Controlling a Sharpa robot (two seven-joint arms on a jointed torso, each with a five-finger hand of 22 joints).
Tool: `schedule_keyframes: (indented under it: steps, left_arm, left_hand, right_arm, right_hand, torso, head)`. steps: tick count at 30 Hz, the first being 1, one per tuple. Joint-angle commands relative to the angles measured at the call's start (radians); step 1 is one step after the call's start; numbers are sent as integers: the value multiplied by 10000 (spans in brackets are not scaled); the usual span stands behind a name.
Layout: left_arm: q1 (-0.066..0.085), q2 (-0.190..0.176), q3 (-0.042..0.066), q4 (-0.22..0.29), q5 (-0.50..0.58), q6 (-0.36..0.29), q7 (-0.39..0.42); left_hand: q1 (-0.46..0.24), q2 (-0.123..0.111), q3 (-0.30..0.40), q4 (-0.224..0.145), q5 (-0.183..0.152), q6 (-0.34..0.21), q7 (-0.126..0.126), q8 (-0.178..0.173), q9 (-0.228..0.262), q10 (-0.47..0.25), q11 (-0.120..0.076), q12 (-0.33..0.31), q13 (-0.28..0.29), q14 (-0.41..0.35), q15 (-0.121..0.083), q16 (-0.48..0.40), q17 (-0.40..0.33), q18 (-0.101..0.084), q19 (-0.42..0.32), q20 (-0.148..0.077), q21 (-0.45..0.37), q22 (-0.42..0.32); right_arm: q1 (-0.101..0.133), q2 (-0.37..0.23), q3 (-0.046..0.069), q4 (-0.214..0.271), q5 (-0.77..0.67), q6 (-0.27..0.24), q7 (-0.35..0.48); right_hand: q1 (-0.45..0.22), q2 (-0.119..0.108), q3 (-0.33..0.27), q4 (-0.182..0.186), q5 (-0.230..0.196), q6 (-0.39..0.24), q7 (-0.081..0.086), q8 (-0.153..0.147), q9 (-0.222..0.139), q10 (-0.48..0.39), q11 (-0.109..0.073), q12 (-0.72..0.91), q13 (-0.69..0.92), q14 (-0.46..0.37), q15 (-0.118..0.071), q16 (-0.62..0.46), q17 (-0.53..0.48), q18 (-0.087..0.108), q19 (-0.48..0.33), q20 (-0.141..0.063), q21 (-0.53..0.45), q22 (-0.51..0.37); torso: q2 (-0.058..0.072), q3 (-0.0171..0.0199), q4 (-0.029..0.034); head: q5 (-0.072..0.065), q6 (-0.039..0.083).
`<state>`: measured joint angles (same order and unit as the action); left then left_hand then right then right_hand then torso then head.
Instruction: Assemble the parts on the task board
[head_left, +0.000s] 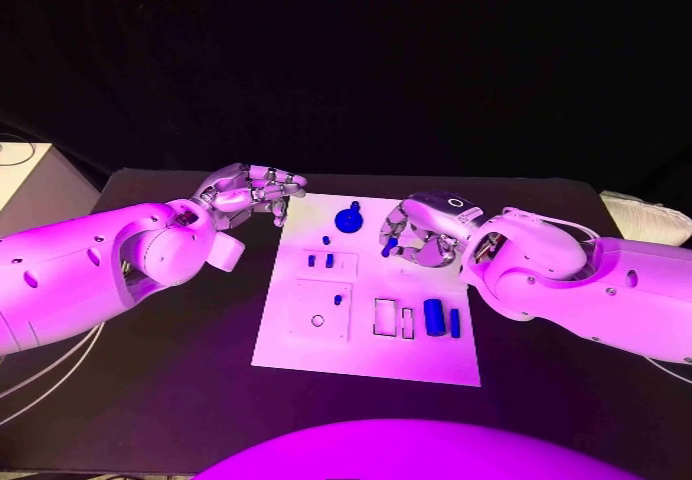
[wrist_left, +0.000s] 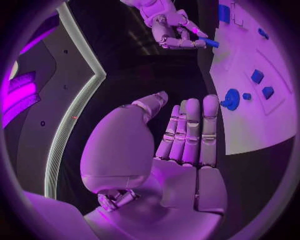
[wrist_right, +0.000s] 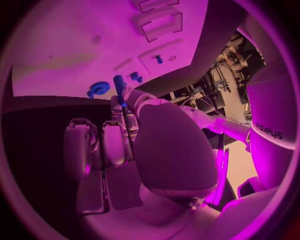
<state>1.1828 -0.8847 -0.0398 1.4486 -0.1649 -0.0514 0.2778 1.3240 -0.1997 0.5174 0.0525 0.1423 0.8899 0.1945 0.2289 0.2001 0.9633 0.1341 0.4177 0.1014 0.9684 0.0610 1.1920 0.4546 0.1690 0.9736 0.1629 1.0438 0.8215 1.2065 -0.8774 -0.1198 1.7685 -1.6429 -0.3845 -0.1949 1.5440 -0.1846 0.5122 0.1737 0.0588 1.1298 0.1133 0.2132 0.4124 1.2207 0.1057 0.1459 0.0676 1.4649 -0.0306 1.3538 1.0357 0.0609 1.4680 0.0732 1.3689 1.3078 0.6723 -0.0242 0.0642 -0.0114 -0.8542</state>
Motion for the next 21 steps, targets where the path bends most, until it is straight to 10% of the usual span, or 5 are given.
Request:
schedule_keyframes:
  steps: [1,21]
  left_arm:
    - [1,43,7,17,69,19,23]
    - [-3,177,6,3,86,58,34]
  left_hand:
    - [35,43,18,61,6,-70,-9,-10,-10,-70,-20,39,11,-8,33,66,18,69,-71,-24,-41,-10]
    - [35,43,18,61,6,-70,-9,-10,-10,-70,-20,39,11,-8,33,66,18,69,-71,-24,-41,-10]
  right_arm:
    - [-39,260,-15,203,-191,-36,91]
    - [-950,2193,-225,-74,-665,-4,500]
  right_hand:
    - [-155,27,60,-21,50,-41,29,32,12,661,-610,-23,164,101,-34,40,-16,-92,174,-55,36,622]
    - [-303,-24,211,-125,58,-130,59,14,43,653,-582,-132,179,83,-14,10,-83,-69,131,-42,-53,546]
  torso:
    - [3,22,-36]
    - [11,9,1]
  head:
    - [71,-3]
    - [392,-68]
